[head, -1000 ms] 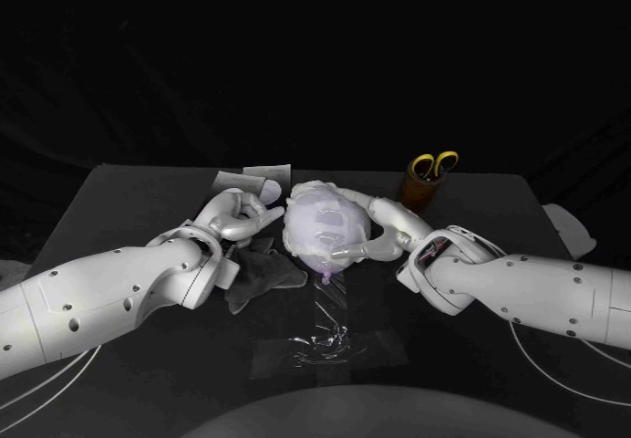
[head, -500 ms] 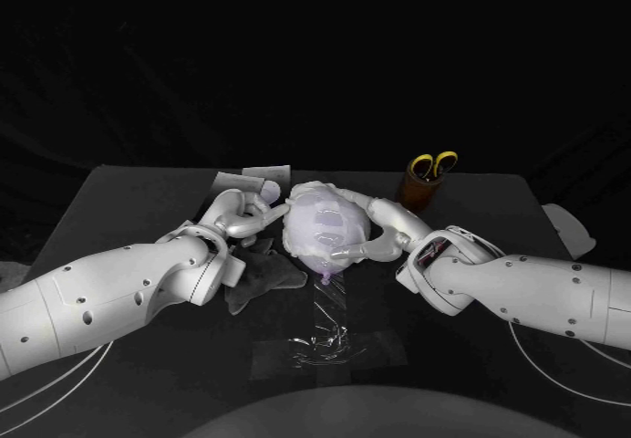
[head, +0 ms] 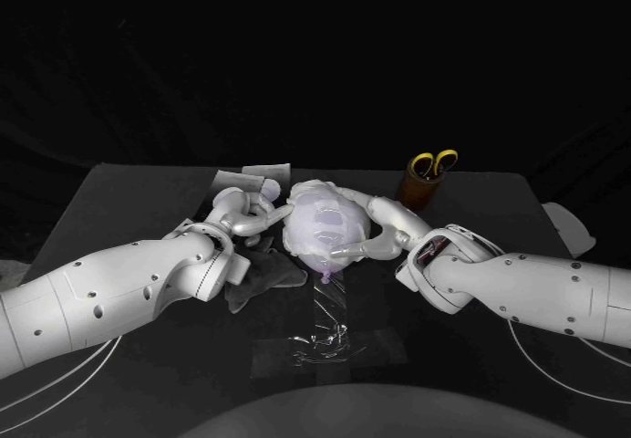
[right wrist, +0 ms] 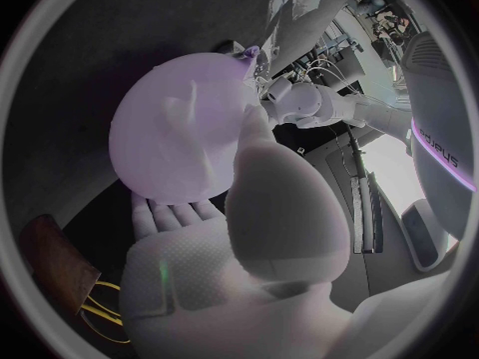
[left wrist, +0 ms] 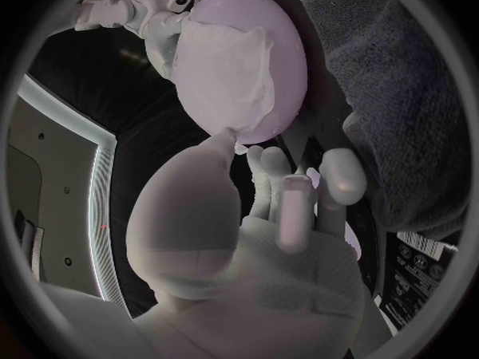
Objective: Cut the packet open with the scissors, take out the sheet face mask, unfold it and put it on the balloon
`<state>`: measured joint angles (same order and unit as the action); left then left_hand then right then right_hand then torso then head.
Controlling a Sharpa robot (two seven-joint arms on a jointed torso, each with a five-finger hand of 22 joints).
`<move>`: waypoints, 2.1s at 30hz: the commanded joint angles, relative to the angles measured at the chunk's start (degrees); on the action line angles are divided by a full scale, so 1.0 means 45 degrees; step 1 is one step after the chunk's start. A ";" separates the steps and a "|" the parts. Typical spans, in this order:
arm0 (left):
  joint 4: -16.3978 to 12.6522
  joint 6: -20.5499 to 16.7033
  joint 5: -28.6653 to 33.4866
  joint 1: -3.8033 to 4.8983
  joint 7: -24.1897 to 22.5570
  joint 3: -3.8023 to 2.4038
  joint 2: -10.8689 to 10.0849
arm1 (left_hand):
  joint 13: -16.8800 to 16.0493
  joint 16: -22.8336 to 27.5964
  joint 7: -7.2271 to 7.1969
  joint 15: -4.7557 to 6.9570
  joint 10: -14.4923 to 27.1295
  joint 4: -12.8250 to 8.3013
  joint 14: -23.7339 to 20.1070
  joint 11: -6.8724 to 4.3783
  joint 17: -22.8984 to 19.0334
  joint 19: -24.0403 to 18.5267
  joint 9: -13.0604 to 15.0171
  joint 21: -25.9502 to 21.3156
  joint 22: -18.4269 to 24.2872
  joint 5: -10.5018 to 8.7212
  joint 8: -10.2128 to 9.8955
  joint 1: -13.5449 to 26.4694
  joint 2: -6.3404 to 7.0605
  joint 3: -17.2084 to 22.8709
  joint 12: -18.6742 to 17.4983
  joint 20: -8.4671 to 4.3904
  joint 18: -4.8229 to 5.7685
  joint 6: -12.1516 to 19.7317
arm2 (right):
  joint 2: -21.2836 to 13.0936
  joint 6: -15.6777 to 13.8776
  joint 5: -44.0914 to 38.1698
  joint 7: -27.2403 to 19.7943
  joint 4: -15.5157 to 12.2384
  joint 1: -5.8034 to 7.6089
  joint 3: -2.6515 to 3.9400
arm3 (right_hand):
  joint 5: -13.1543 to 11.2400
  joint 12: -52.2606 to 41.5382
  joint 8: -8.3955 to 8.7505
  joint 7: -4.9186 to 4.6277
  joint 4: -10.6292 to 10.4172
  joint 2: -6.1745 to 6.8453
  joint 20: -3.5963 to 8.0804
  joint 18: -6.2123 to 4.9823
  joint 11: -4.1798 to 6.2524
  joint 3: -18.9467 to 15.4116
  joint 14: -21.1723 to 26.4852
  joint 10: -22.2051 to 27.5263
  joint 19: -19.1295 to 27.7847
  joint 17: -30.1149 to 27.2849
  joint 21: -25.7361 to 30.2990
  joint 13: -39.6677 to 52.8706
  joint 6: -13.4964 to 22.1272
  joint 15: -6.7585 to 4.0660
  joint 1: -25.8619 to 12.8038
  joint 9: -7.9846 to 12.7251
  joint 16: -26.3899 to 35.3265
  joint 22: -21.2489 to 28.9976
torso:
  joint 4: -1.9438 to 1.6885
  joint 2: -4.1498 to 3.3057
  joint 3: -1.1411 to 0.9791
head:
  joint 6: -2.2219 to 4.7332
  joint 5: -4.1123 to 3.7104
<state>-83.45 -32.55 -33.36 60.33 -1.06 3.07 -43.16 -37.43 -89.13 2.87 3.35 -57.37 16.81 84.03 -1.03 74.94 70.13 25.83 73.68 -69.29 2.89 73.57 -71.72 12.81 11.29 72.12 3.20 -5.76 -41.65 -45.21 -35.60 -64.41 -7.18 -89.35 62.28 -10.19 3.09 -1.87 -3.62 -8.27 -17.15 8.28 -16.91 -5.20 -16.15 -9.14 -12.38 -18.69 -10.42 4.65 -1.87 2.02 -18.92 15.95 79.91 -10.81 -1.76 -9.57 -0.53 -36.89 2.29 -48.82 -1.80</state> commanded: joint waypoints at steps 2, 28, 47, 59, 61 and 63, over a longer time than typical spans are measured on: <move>0.0030 0.0419 -0.0008 0.0001 0.0174 -0.0009 0.0097 | -0.0066 -0.0050 -0.0122 0.0111 -0.0112 -0.0018 0.0447 0.0004 0.0994 0.0124 0.0037 0.0086 -0.0040 -0.0042 0.0045 -0.0514 -0.0225 -0.0679 0.0059 -0.0006 -0.0050 -0.0003 | 0.0048 0.0697 -0.0025 0.0209 0.0001 -0.0116 -0.0093 | -0.0054 -0.0040 -0.0067 -0.2008 0.0023 -0.0176 0.0014 0.0187 0.0005 0.0119 0.0029 -0.0088 -0.0095 -0.0022 -0.0061 0.0013 -0.0125 0.0015 0.0006 -0.0016 0.0000 0.0007 | 0.0000 0.0009 0.0002 | -0.0008 0.0009; 0.0532 0.0055 -0.1063 -0.0001 0.0958 -0.0002 -0.0071 | -0.0335 -0.0064 -0.0162 0.0168 -0.0274 -0.0201 0.0540 -0.0054 0.1234 0.0293 0.0005 0.0231 -0.0233 -0.0038 -0.0191 -0.3518 -0.1232 -0.0125 0.0073 -0.0050 0.0000 -0.0072 | 0.0019 0.0702 -0.0022 0.0209 -0.0022 -0.0116 -0.0093 | -0.0054 -0.0040 -0.0069 -0.2009 0.0026 -0.0205 0.0014 0.0187 0.0005 0.0135 0.0024 -0.0090 -0.0097 -0.0021 -0.0061 0.0013 -0.0135 0.0014 0.0010 -0.0018 0.0000 0.0008 | -0.0006 0.0002 0.0010 | -0.0034 0.0007; -0.0767 0.1311 -0.0047 -0.0003 -0.1822 0.0001 -0.1123 | 0.1990 0.1092 0.0893 -0.0732 0.2628 -0.0019 -0.2666 0.0950 -0.4748 -0.3859 -0.0493 -0.3394 0.3641 -0.0054 -0.1521 -0.2171 -0.0797 -0.0886 -0.1763 0.0455 -0.0894 0.1321 | -0.0018 0.0686 -0.0017 0.0187 -0.0013 -0.0117 -0.0093 | -0.0054 -0.0040 -0.0069 -0.2009 0.0026 -0.0205 0.0014 0.0187 0.0005 0.0135 0.0024 -0.0090 -0.0097 -0.0021 -0.0061 0.0013 -0.0135 0.0014 0.0010 -0.0018 0.0000 0.0008 | -0.0013 0.0018 0.0000 | -0.0025 0.0005; -0.1287 0.0885 -0.2145 -0.0420 -0.2455 0.0017 -0.1591 | 0.1767 0.0633 0.0980 -0.0877 0.2578 -0.0088 -0.1963 0.1055 -0.3305 -0.2952 -0.0131 -0.2815 0.2893 -0.0038 -0.0838 -0.2790 -0.0577 -0.1954 -0.1017 0.0779 -0.0777 0.1364 | -0.0017 0.0694 -0.0006 0.0192 0.0017 -0.0119 -0.0093 | -0.0056 -0.0042 -0.0079 -0.2009 0.0029 -0.0233 0.0014 0.0186 0.0006 0.0161 0.0006 -0.0111 -0.0103 -0.0019 -0.0062 0.0015 -0.0181 0.0013 0.0023 -0.0036 -0.0003 0.0007 | -0.0034 0.0005 0.0019 | -0.0054 0.0038; -0.1275 0.0673 -0.2371 -0.0538 -0.2439 0.0017 -0.1531 | 0.1689 0.0492 0.0937 -0.0845 0.2522 -0.0064 -0.1707 0.1015 -0.2873 -0.2632 -0.0024 -0.2531 0.2609 -0.0038 -0.0625 -0.2889 -0.0634 -0.2171 -0.0793 0.0769 -0.0717 0.1348 | -0.0012 0.0696 -0.0005 0.0192 0.0021 -0.0120 -0.0093 | -0.0056 -0.0042 -0.0079 -0.2009 0.0029 -0.0233 0.0014 0.0186 0.0006 0.0161 0.0006 -0.0111 -0.0103 -0.0019 -0.0062 0.0015 -0.0181 0.0013 0.0023 -0.0036 -0.0003 0.0007 | -0.0011 0.0003 0.0019 | -0.0054 0.0057; -0.1247 0.0486 -0.2501 -0.0642 -0.2415 0.0016 -0.1449 | 0.1616 0.0374 0.0882 -0.0802 0.2445 -0.0059 -0.1435 0.0956 -0.2406 -0.2295 0.0080 -0.2226 0.2299 -0.0040 -0.0428 -0.2924 -0.0693 -0.2368 -0.0589 0.0743 -0.0644 0.1315 | -0.0009 0.0698 -0.0005 0.0192 0.0021 -0.0121 -0.0093 | -0.0056 -0.0042 -0.0079 -0.2009 0.0029 -0.0233 0.0014 0.0186 0.0006 0.0161 0.0006 -0.0111 -0.0103 -0.0019 -0.0062 0.0015 -0.0181 0.0013 0.0023 -0.0036 -0.0003 0.0007 | -0.0010 0.0000 0.0022 | -0.0050 0.0058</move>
<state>-88.95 -28.83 -40.93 57.60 -10.04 3.18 -50.02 -30.06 -87.23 7.27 -0.30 -46.02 16.52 77.21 3.33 63.48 59.41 26.04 63.26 -58.53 2.86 71.37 -84.46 9.66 0.90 69.20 6.61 -8.88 -35.79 -45.38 -35.60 -64.31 -7.23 -89.30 62.26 -10.19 3.09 -1.85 -3.74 -8.40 -17.09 7.83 -16.91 -5.19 -16.20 -8.74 -12.38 -18.73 -10.42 4.64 -1.88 2.03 -19.48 15.95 79.90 -10.89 -1.76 -9.57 -0.62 -36.84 2.33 -49.08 -1.59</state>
